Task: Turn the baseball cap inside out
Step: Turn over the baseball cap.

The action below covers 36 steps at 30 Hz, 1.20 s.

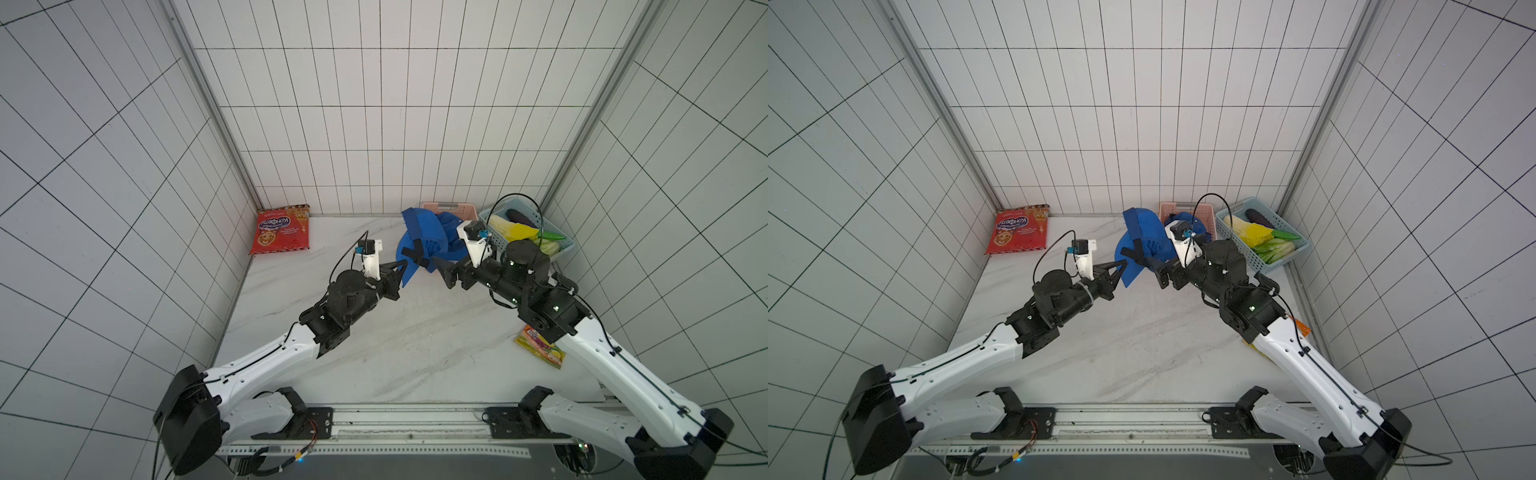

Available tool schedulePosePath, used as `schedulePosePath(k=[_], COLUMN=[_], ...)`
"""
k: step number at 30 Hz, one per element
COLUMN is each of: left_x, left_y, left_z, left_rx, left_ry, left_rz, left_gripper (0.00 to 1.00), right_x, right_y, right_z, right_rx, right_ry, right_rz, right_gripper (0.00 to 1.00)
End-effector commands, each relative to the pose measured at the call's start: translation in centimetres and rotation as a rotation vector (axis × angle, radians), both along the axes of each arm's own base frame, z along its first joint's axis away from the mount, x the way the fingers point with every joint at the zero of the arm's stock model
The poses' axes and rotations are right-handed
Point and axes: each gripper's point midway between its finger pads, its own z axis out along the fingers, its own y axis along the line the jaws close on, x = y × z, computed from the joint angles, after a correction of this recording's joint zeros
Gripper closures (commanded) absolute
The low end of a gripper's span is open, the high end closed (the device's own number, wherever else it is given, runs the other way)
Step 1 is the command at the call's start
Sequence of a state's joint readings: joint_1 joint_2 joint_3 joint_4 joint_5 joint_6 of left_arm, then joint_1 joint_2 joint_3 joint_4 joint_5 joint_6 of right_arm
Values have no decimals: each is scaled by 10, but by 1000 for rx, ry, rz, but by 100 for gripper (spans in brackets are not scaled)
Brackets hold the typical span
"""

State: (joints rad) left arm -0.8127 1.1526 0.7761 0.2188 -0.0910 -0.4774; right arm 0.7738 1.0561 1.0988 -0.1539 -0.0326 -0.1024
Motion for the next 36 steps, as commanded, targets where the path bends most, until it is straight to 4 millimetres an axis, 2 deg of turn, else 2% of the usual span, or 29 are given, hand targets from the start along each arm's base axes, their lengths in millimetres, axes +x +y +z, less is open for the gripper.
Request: schedulePosePath(k=[1, 3, 6, 13, 16, 18, 21, 23, 26, 27, 30, 31, 32, 36], left_x=[4, 3, 1, -9, -14, -16, -19, -20, -23, -24, -27, -28, -30, -34], left_y=[18, 19, 22, 24, 25, 27, 33, 40, 45, 47, 48, 46, 43, 38], left_z=[-9, -7, -2, 2, 4, 2, 0, -6, -15, -19, -24, -23, -22, -16], left_rx=[182, 199, 185, 128, 103, 100, 83, 75, 87, 92, 69, 57, 45, 28], left_ry=[-87, -110, -136, -149, -156, -152, -130, -100, -81, -69, -38, -35, -35, -32], left_rz=[105, 118, 126, 92, 77, 77, 87, 117, 120, 121, 108, 91, 67, -12], left_gripper=[100, 100, 100, 100, 100, 100, 100, 100, 100, 100, 100, 100, 100, 100], right_x=[12, 16, 32, 50, 53, 55, 56, 59, 57, 56, 45, 39, 32, 13], right_y=[13, 25, 33, 55, 62, 62, 57, 46, 29, 23, 13, 13, 14, 3], right_z=[21, 15, 11, -19, -27, -34, -50, -60, -73, -77, -81, -78, -74, -47], right_rx=[24, 2, -15, -78, -89, -88, -78, -76, -63, -58, -47, -48, -47, -5], right_ry=[-72, -56, -3, 61, 82, 109, 177, 218, 266, 280, 297, 286, 273, 207], right_rz=[-82, -99, -156, -154, -130, -123, -113, -137, -161, -166, -130, -100, -65, -6], right_gripper=[1, 1, 1, 10, 17, 26, 55, 72, 88, 90, 88, 83, 76, 32])
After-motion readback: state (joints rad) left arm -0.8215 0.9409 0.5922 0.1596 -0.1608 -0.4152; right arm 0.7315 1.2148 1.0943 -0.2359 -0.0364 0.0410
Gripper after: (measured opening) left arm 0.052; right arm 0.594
